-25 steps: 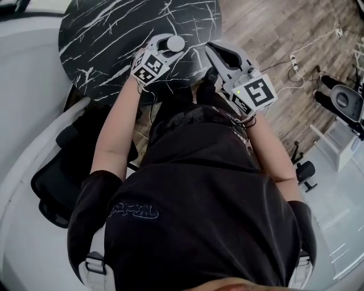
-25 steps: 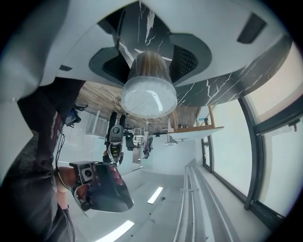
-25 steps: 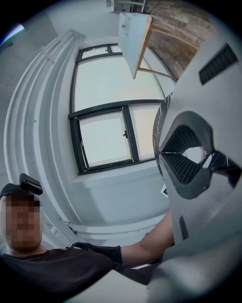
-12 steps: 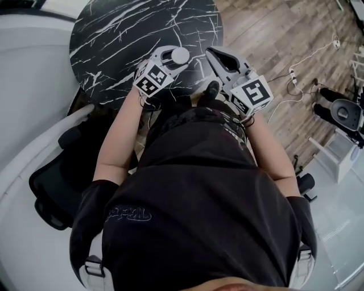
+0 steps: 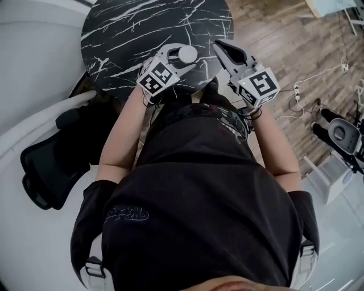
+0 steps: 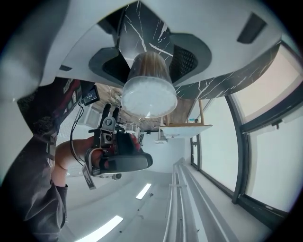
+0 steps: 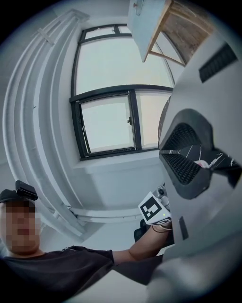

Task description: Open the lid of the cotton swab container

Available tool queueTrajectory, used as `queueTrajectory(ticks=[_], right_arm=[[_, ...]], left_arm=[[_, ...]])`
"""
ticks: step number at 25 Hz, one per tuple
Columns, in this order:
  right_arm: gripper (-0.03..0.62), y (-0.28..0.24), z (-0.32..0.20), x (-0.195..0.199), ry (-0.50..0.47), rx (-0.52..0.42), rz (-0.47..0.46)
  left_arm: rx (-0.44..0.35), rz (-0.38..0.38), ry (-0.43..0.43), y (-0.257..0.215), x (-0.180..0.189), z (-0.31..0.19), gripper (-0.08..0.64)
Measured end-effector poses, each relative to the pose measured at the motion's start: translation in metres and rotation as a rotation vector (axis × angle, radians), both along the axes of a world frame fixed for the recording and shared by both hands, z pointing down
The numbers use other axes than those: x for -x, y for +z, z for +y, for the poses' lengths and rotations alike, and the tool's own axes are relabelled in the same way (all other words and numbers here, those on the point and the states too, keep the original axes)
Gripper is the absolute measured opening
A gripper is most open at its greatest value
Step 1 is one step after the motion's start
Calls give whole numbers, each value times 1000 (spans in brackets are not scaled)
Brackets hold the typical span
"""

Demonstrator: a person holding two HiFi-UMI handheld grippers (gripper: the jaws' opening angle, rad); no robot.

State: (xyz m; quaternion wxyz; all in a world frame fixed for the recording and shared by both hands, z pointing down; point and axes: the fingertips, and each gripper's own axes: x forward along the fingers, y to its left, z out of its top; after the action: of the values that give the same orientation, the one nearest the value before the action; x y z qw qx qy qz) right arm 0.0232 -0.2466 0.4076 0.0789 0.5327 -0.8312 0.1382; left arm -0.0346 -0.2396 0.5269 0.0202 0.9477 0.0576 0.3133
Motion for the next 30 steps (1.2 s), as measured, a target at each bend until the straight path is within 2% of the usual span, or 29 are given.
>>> queueTrajectory(ticks=[9, 16, 23, 26, 30], right_arm=[[21, 0, -4, -8, -183, -7, -13], [32, 7, 12, -13, -345, 10, -10], [109, 7, 26, -17, -493, -10, -13], [159, 9, 35, -18, -557, -4, -7], [196, 6, 43, -14, -630, -8, -5]], left_arm=[[5, -5, -135, -9, -12, 8, 268], [8, -17, -240, -14, -27, 23, 268], [-6, -12, -300, -23, -46, 38, 268], [18, -1, -321, -31, -52, 47, 268], [25, 9, -335, -44, -54, 54, 268]])
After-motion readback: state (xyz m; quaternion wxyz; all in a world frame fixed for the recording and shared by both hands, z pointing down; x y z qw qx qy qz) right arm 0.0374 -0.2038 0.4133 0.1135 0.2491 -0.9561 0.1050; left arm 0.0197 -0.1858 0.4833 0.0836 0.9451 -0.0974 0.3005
